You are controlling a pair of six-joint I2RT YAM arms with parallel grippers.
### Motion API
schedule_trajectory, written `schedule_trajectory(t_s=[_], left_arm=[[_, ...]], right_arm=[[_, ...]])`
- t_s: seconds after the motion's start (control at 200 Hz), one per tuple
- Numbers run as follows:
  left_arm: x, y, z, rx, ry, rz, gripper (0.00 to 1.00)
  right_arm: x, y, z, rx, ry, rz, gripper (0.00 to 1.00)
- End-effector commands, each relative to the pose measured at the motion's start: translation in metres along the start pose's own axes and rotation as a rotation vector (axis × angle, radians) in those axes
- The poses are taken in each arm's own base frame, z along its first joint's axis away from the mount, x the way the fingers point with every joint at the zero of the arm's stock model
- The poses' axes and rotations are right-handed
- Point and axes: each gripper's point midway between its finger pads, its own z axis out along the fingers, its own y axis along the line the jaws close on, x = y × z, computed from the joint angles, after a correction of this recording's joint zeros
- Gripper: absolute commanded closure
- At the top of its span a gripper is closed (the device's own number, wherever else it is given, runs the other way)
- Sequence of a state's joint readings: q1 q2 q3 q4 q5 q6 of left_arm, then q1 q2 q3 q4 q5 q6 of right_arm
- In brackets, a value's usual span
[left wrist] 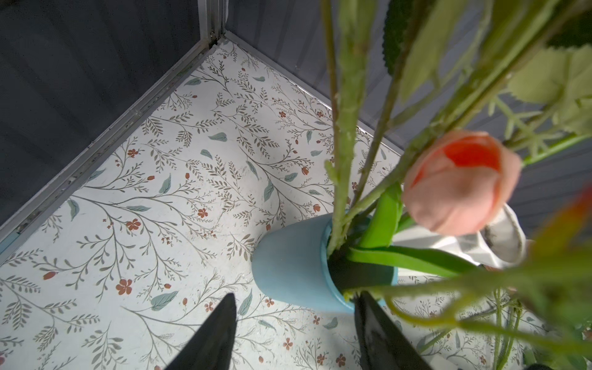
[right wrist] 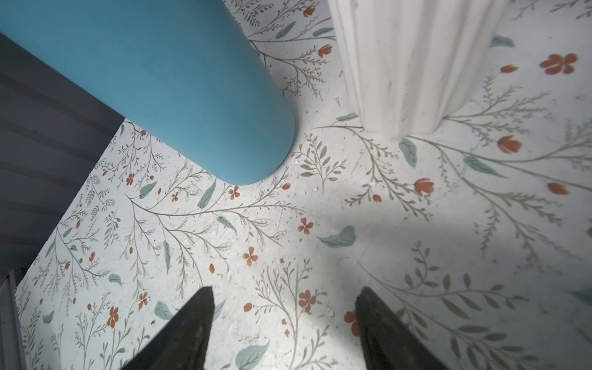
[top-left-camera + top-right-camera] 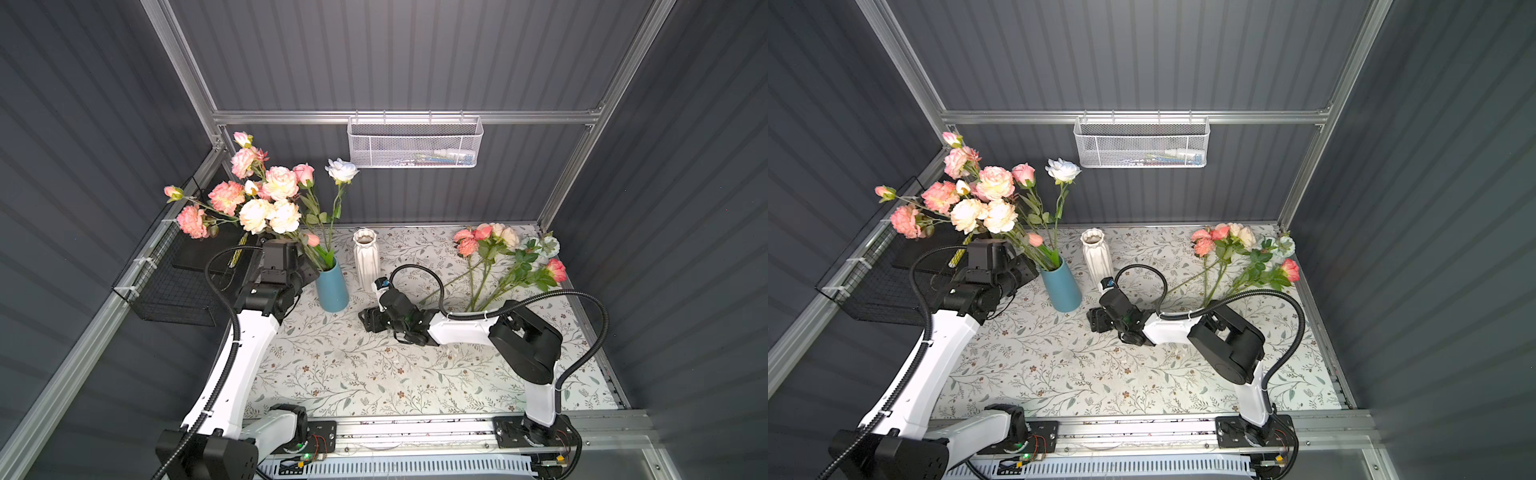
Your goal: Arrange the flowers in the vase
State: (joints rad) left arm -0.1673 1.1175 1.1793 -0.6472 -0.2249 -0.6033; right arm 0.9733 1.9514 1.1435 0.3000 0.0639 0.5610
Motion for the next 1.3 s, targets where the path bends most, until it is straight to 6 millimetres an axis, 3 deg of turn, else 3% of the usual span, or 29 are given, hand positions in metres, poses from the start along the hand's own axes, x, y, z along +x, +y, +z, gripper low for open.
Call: schedule_trajectory(t_s=[0.0,0.33,0.5,0.65,0.795,0.88,1.111,1.236,1.296], left_arm=[[0.015,0.011,-0.010,-0.014,0.033,-0.032,0.39],[0.050,0.011,-0.038,0.130,0.076,-0.087,0.32],[0.079,0.013,-0.044,0.214,0.118,-0.118,0.26],[0.102,0.009,-0.047,0.314,0.151,-0.159,0.11],[0.110,0.003,-0.054,0.406,0.142,-0.172,0.02],[0.118,0.003,-0.054,0.432,0.150,-0.182,0.00],[0.146,0.008,-0.036,0.427,0.241,-0.184,0.00],[0.145,0.007,-0.037,0.432,0.239,-0.167,0.00],[0.142,0.006,-0.040,0.437,0.226,-0.155,0.00]], right_arm=[[-0.006,-0.002,-0.009,0.007,-0.023,0.008,0.28],[-0.009,0.002,-0.038,-0.027,-0.032,0.013,0.27],[-0.020,0.001,-0.057,-0.031,-0.007,0.012,0.28],[-0.054,-0.009,-0.080,-0.006,-0.008,0.037,0.29],[-0.106,-0.006,-0.106,0.026,-0.093,0.006,0.29],[-0.137,-0.008,-0.111,0.039,-0.121,0.020,0.29],[-0.202,-0.021,-0.086,0.099,-0.135,0.039,0.29],[-0.223,-0.028,-0.063,0.126,-0.127,0.034,0.30],[-0.224,-0.031,-0.054,0.131,-0.105,0.033,0.31]])
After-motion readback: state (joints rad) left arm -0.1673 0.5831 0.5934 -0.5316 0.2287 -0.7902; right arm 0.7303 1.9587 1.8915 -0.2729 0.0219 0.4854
